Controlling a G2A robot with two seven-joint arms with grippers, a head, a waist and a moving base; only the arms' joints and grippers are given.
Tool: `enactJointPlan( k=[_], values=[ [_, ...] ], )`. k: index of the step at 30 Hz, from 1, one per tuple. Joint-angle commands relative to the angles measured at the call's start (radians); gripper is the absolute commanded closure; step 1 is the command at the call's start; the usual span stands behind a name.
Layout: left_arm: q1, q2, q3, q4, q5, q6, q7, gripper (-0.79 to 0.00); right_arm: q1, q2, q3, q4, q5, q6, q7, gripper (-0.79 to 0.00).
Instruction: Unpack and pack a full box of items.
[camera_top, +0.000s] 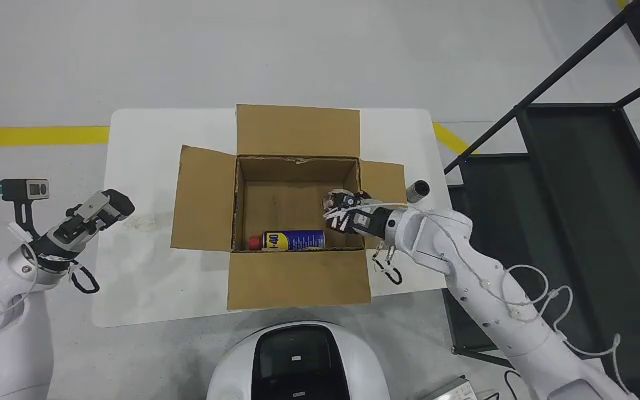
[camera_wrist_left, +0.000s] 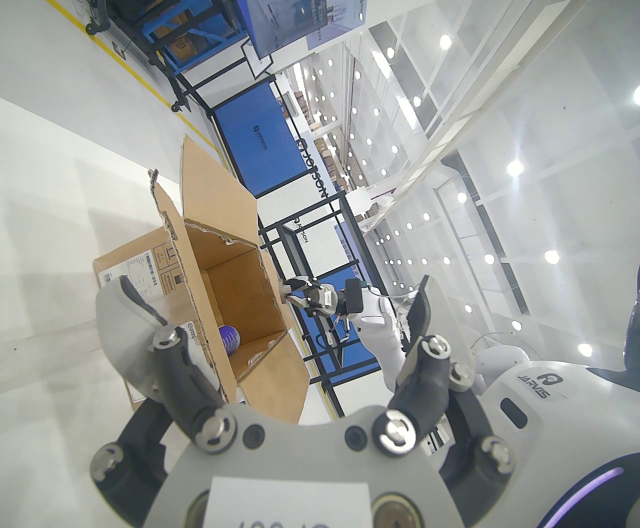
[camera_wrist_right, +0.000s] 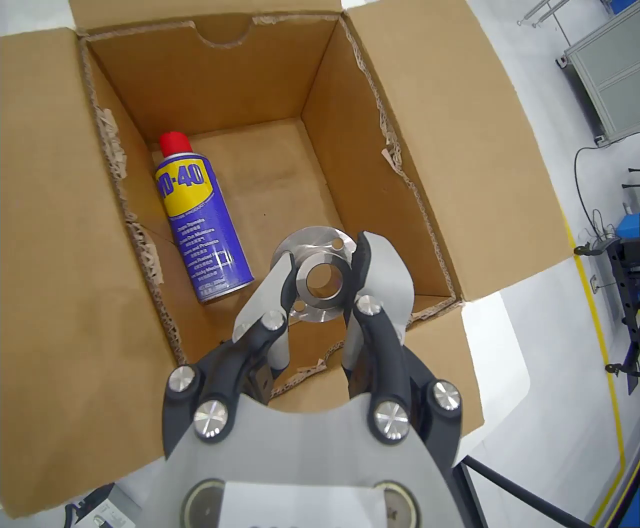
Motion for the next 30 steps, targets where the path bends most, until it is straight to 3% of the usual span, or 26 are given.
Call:
enactJointPlan(
  k=[1, 11, 13, 14, 17, 20, 25, 30],
  values=[
    [0.000, 0.000, 0.000, 0.000, 0.000, 0.000, 0.000, -0.785, 0.043, -0.012, -0.041, 0.043, -0.003, 0.030, 0.016, 0.000],
    [0.000, 0.000, 0.000, 0.000, 0.000, 0.000, 0.000, -0.785, 0.200, -0.076, -0.192, 0.257, 0.040, 0.130, 0.082, -0.003],
    [0.000, 0.000, 0.000, 0.000, 0.000, 0.000, 0.000, -0.785, 0.220, -0.085, -0.210, 0.284, 0.053, 0.130, 0.089, -0.135],
    [0.000, 0.000, 0.000, 0.000, 0.000, 0.000, 0.000, -0.785, 0.228, -0.089, -0.217, 0.295, 0.054, 0.129, 0.090, -0.274],
    [0.000, 0.000, 0.000, 0.000, 0.000, 0.000, 0.000, -0.785, 0.244, -0.099, -0.235, 0.318, 0.056, 0.124, 0.091, -0.570],
    [0.000, 0.000, 0.000, 0.000, 0.000, 0.000, 0.000, -0.785, 0.252, -0.105, -0.242, 0.332, 0.063, 0.121, 0.088, -0.773],
    [0.000, 0.000, 0.000, 0.000, 0.000, 0.000, 0.000, -0.785, 0.236, -0.102, -0.211, 0.315, 0.098, 0.085, 0.032, -0.785],
    [0.000, 0.000, 0.000, 0.000, 0.000, 0.000, 0.000, -0.785, 0.123, -0.056, -0.040, 0.190, 0.180, -0.043, -0.067, -0.785]
  ],
)
